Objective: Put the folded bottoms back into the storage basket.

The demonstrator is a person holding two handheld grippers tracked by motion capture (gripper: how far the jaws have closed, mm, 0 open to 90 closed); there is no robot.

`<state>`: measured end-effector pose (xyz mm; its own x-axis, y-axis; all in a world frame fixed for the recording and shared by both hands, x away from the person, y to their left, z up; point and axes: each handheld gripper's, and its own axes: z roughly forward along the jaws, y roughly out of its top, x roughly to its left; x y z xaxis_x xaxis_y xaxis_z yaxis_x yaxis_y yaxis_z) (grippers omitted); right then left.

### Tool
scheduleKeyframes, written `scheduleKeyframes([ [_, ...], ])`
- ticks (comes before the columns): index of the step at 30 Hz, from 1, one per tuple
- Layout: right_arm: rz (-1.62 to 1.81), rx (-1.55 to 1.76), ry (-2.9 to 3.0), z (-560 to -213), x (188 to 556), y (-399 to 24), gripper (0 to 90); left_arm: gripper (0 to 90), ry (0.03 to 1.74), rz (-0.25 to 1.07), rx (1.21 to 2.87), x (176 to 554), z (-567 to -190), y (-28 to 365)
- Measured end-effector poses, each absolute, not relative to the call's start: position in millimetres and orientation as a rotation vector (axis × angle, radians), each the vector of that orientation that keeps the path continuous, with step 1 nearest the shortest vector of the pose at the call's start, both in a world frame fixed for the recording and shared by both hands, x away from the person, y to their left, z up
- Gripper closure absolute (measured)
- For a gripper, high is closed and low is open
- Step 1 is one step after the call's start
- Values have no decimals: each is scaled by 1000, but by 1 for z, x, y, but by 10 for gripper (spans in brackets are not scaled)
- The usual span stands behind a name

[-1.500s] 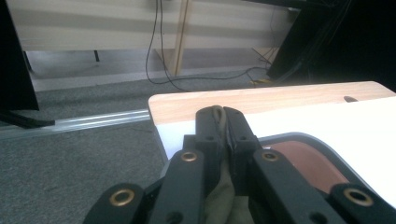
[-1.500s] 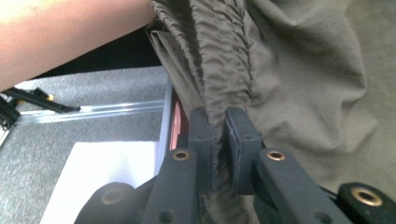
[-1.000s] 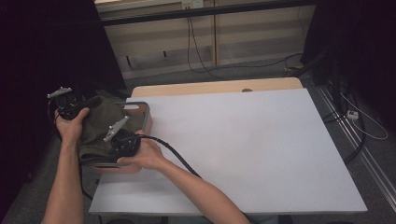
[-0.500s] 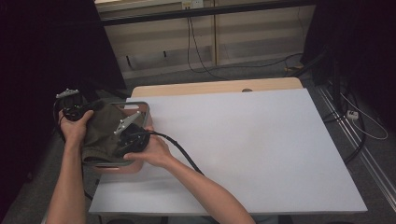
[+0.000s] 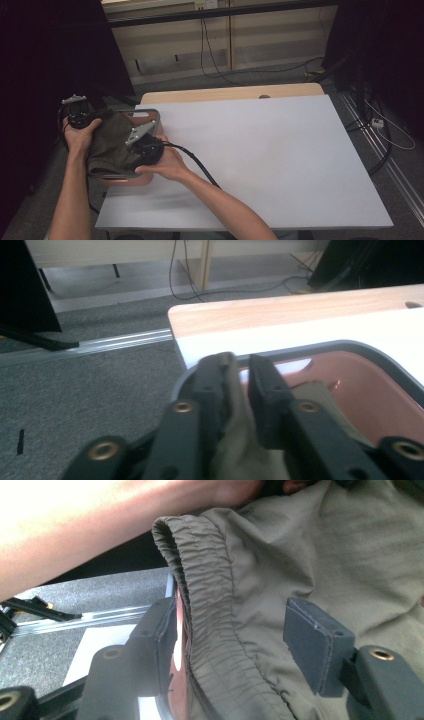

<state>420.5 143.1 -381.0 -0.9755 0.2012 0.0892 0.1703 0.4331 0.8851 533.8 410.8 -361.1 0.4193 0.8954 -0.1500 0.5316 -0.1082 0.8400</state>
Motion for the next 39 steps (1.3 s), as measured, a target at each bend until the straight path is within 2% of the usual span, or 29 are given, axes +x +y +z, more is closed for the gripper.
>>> scheduleKeyframes([
  [3,1628,351,2626,-380,420,139,351,646,1232,503,1761,527,-359,417],
  [5,1621,348,2623,-380,419,136,339,537,1248,500,1744,523,-359,421],
  [7,1587,348,2624,-381,416,134,275,468,1256,498,1717,517,-360,427],
  [13,1596,386,2581,-384,411,125,137,400,1287,512,1690,501,-365,439],
  [16,1608,397,2567,-385,409,117,109,490,1292,520,1714,490,-367,441],
  [17,1609,400,2562,-386,408,114,93,562,1288,521,1721,487,-367,442],
  [22,1613,423,2552,-391,405,105,75,804,1237,475,1732,477,-371,442],
  [24,1621,431,2550,-392,404,101,75,844,1237,454,1732,478,-374,440],
  [28,1609,438,2548,-395,402,97,75,868,1251,408,1766,487,-381,435],
  [39,1623,443,2521,-392,397,86,81,875,1283,393,1892,492,-387,419],
])
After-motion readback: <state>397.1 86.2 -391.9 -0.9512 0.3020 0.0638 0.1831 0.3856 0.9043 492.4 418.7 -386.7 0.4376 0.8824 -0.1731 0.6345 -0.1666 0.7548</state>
